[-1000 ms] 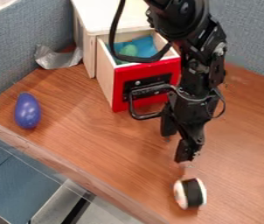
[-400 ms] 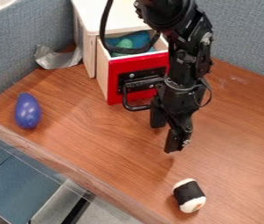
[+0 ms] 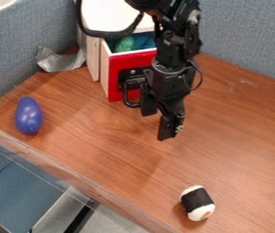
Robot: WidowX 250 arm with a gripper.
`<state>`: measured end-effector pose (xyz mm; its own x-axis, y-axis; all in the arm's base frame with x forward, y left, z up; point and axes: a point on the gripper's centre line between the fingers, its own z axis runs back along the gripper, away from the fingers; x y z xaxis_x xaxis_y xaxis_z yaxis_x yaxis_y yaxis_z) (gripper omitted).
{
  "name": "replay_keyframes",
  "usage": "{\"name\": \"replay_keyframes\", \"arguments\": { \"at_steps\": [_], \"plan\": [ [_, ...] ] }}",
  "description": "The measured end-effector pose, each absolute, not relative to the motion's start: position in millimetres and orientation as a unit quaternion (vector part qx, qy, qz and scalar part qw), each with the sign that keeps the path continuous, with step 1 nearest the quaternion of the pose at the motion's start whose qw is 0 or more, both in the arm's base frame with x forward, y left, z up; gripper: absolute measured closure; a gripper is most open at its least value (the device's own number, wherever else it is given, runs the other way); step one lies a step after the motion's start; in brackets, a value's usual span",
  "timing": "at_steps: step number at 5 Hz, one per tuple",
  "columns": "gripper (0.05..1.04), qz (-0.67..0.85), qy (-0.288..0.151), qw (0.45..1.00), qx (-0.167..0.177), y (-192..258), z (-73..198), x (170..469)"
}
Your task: Close the drawer
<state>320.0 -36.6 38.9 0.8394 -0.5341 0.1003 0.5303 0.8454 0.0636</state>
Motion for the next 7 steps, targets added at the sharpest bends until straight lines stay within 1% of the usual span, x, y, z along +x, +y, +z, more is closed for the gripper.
{"name": "replay_keyframes", "arguments": {
  "at_steps": [4, 5, 7],
  "plan": [
    [0.084, -0.268, -0.059, 0.961, 0.024, -21.9, 38.4, 322.1],
    [0.084, -0.257, -0.063, 0.964, 0.024, -13.6, 40.6, 325.7],
    [0.084, -0.232, -0.085, 0.968, 0.028, 2.8, 53.1, 340.9]
  ]
}}
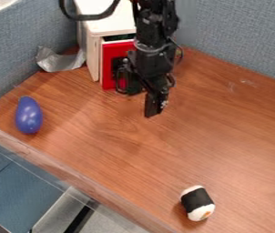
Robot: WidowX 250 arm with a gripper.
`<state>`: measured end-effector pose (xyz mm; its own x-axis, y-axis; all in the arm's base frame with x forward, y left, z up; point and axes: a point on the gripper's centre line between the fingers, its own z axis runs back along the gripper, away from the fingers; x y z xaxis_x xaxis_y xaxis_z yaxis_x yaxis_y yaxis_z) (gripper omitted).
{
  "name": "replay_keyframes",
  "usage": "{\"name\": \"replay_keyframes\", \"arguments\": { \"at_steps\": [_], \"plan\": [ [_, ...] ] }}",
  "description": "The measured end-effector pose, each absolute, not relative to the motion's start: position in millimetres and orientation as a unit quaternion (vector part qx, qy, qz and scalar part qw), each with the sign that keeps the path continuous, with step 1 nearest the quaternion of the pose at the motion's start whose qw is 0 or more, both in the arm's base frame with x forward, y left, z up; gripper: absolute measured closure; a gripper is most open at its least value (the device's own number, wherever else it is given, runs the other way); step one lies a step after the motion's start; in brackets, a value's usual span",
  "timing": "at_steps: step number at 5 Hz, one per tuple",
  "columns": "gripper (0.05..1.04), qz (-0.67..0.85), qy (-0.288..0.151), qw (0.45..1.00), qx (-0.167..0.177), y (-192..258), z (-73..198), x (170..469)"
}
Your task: Close the drawer
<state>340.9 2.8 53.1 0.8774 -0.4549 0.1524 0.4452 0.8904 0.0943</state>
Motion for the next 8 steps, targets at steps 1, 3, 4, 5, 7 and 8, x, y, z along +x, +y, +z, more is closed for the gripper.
{"name": "replay_keyframes", "arguments": {
  "at_steps": [1, 3, 4, 5, 7, 8],
  "plan": [
    [0.084, -0.215, -0.087, 0.972, 0.034, 15.7, 55.1, 347.8],
    [0.084, -0.208, -0.086, 0.974, 0.037, 19.8, 52.5, 355.4],
    [0.084, -0.205, -0.082, 0.974, 0.043, 24.0, 51.6, 356.5],
    [0.084, -0.198, -0.082, 0.975, 0.054, 31.4, 52.1, 362.4],
    [0.083, -0.185, -0.083, 0.977, 0.06, 44.8, 54.6, 372.4],
    [0.084, -0.18, -0.08, 0.978, 0.061, 49.5, 51.5, 373.9]
  ]
}}
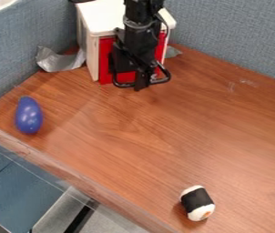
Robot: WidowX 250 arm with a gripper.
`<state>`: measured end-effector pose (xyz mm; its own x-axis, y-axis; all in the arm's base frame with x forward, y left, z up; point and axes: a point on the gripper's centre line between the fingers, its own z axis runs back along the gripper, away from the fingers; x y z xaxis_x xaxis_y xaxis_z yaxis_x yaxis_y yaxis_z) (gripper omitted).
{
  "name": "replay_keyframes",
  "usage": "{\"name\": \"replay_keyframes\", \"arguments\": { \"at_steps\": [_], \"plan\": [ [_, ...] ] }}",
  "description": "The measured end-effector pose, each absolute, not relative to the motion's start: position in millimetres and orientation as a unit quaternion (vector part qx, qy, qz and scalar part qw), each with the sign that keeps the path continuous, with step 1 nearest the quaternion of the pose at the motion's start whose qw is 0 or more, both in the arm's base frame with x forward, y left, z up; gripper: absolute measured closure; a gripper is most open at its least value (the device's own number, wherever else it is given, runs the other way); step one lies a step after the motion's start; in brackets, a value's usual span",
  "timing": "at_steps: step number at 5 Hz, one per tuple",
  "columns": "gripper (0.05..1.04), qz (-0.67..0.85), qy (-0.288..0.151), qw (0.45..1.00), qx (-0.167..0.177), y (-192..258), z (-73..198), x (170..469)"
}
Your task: Close the drawer
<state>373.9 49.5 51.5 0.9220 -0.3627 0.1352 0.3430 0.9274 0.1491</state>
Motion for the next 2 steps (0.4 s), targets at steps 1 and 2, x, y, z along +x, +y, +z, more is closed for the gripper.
{"name": "replay_keyframes", "arguments": {
  "at_steps": [1, 2],
  "plan": [
    [0.084, -0.177, -0.081, 0.979, 0.065, 52.1, 51.7, 376.4],
    [0.084, -0.177, -0.081, 0.979, 0.056, 51.4, 52.4, 375.3]
  ]
}}
